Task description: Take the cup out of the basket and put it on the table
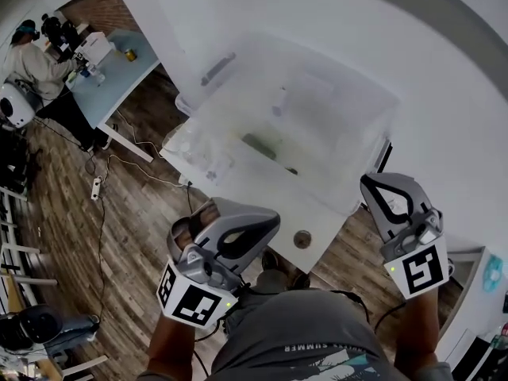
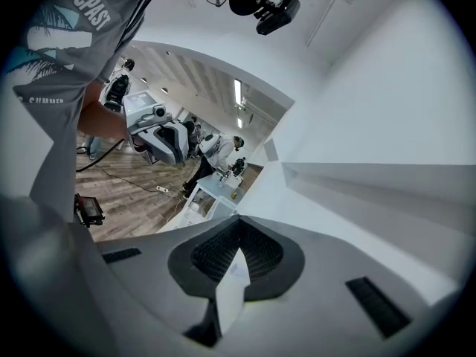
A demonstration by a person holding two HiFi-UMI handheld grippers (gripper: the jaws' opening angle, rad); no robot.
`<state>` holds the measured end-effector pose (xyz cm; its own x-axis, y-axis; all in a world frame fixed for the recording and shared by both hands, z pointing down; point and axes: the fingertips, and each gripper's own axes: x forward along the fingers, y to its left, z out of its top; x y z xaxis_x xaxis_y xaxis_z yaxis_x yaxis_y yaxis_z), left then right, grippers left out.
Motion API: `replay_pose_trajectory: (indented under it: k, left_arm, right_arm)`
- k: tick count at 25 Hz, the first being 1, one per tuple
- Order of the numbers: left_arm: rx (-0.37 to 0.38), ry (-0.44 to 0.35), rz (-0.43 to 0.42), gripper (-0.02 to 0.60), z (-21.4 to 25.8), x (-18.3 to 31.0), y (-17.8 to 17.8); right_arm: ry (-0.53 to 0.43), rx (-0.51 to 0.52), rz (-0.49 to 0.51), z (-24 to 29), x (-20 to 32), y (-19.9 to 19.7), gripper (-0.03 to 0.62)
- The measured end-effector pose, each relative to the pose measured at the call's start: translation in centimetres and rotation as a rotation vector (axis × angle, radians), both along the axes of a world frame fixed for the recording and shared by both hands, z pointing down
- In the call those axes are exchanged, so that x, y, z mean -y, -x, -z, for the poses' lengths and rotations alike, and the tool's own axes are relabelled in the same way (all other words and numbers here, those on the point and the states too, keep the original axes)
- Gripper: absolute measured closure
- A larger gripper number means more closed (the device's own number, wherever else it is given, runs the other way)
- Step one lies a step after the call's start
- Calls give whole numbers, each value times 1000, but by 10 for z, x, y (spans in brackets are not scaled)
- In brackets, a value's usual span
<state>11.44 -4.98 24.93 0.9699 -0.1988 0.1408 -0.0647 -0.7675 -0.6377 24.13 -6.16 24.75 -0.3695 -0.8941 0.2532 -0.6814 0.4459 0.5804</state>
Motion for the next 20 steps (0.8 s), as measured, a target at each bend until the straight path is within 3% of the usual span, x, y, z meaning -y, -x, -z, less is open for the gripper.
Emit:
replay_pose_trajectory:
  k: [6,17,20]
  left_arm:
    - [-56,13,-53,566,2,38,11]
    - [-69,90,-105,566,-16,76,30]
    - [-69,127,-85,566,-22,81,34]
  right_arm:
    - [39,-35,-79,-4,44,-3,582]
    - [356,-91,-253,-76,142,-66,580]
    - [485,-110,-292,-115,163,-89,518]
